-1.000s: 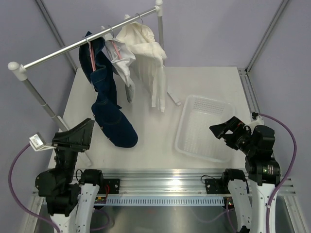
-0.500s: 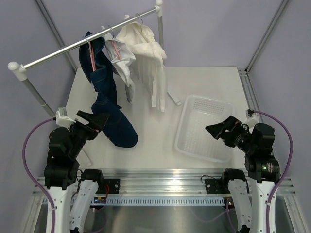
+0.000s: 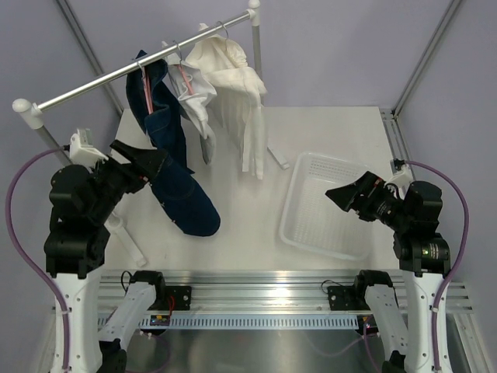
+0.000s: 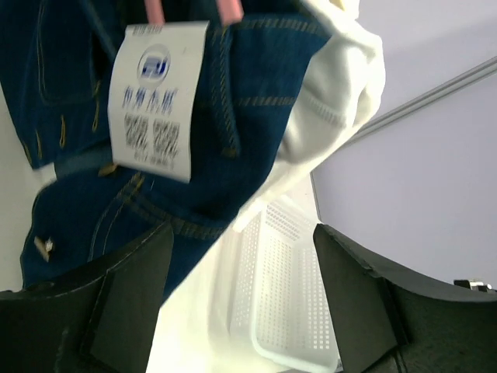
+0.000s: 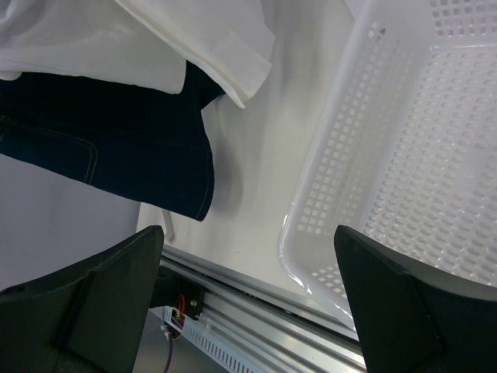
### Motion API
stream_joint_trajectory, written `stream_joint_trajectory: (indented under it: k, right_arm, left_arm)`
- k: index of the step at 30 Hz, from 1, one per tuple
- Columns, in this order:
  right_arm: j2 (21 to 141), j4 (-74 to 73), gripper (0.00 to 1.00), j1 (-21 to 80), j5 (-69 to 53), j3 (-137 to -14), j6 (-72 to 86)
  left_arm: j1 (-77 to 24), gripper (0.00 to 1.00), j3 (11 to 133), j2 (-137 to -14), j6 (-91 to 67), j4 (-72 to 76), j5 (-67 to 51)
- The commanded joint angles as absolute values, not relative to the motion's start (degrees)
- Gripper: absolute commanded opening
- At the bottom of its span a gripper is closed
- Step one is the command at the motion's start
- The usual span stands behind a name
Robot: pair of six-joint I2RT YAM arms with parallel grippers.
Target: Remove the skirt from the hanger
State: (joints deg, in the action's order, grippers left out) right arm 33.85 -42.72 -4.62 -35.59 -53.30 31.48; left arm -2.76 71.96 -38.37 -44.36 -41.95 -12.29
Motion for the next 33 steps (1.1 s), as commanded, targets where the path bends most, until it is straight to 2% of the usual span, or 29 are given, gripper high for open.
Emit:
stream_joint_trajectory:
  k: [1,6,10,17,22,26,29,32,33]
  right_arm:
    - [34.4,-39.0,1.00,-3.8,-37.5,-55.4,31.5]
    - [33.3,-38.8,0.99,-3.6,-38.0,-54.4,31.5]
    - [32.8,-38.7,0.99,-3.6,-38.3,-53.6,31.6]
    - [31.6,-38.9,0.99,-3.5,-38.8,-53.0,31.6]
    - [30.7,-39.1,0.99,-3.5,-39.0,-52.1,31.2]
    - [31.5,-37.1,0.99,-3.3,-42.7,-52.4,30.9]
    - [35.0,-38.8,0.99,-0.5,-39.3,-57.8,29.1]
    - [40.1,-39.6,0.99,10.4,-30.0,-65.2,28.7]
    - [43.7,-39.7,0.99,16.8,-27.5,-67.2,28.9]
  left_arm:
    - [-2.7,0.76,77.9,-45.5,-39.5,-43.1,-13.2]
    - [-4.5,0.75,86.6,-51.0,-38.3,-43.5,-9.9]
    - [-10.5,0.73,96.4,-57.8,-35.3,-49.5,-0.1]
    - [-22.1,0.73,104.8,-64.9,-32.7,-56.7,17.2]
    - [-25.0,0.73,104.9,-64.8,-32.5,-58.3,24.0]
    - [-25.9,0.74,102.1,-62.3,-32.9,-57.0,24.0]
    - [-26.3,0.75,99.8,-58.8,-34.1,-56.4,22.3]
    - [-26.4,0.75,98.0,-55.6,-35.5,-56.7,21.1]
    - [-26.5,0.75,97.8,-54.5,-36.1,-57.6,21.0]
